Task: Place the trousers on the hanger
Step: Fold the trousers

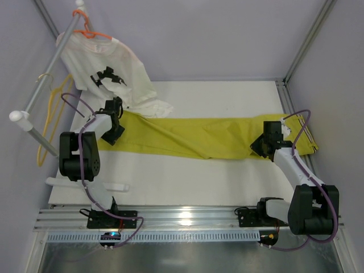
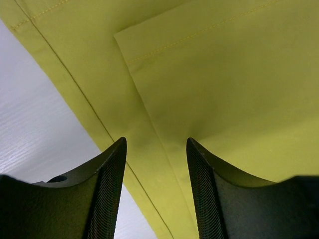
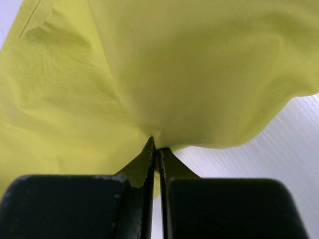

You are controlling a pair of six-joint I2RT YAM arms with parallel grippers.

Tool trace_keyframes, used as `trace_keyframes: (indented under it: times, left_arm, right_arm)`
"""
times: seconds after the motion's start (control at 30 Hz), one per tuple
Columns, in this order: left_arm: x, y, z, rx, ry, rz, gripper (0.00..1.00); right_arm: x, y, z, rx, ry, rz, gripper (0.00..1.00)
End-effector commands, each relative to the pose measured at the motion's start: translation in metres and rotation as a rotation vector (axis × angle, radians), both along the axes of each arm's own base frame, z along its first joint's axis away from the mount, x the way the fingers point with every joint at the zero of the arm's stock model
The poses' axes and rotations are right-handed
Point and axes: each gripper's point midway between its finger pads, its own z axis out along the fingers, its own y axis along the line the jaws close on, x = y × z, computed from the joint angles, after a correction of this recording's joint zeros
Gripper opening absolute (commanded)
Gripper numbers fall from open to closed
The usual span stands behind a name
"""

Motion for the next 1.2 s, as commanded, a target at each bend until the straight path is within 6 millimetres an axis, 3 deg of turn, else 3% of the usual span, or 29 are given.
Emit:
trace_keyframes:
  times: [0.0,0.17,0.23,0.53,0.63,0.7,0.83,0.93,1.17]
  left_arm:
    - [0.012,0.005,-0.004,0.016,-0.033,0.037,0.53]
    - [0.013,0.005,-0.015,0.016,-0.014,0.043,0.53]
    - [0.012,0.017,-0.016,0.021,-0.008,0.075,0.52]
    - [0.01,0.026,-0.014,0.042,-0.003,0.089,0.24]
    - [0.011,0.028,-0.014,0.047,0.011,0.09,0.19]
    - [0.01,0.029,-0.016,0.049,0.019,0.094,0.2]
    - [0.01,0.032,-0.018,0.049,0.02,0.102,0.36]
    - [0.012,0.032,-0.021,0.047,0.027,0.104,0.36]
    - [0.009,0.036,-0.022,0.056,0.056,0.116,0.01]
  right_arm:
    - [0.01,0.005,0.005,0.019,-0.045,0.028,0.04]
    - [0.009,0.004,0.003,0.012,-0.04,0.026,0.04]
    - [0.009,0.004,0.004,0.011,-0.044,0.027,0.04]
    - [0.01,0.004,0.001,0.013,-0.041,0.026,0.04]
    - [0.01,0.005,0.0,0.015,-0.041,0.028,0.04]
    - [0.009,0.004,-0.001,0.012,-0.039,0.03,0.04]
    - [0.008,0.005,-0.002,0.013,-0.038,0.031,0.04]
    - [0.008,0.005,-0.003,0.016,-0.038,0.03,0.04]
    - [0.008,0.006,-0.006,0.016,-0.033,0.035,0.04]
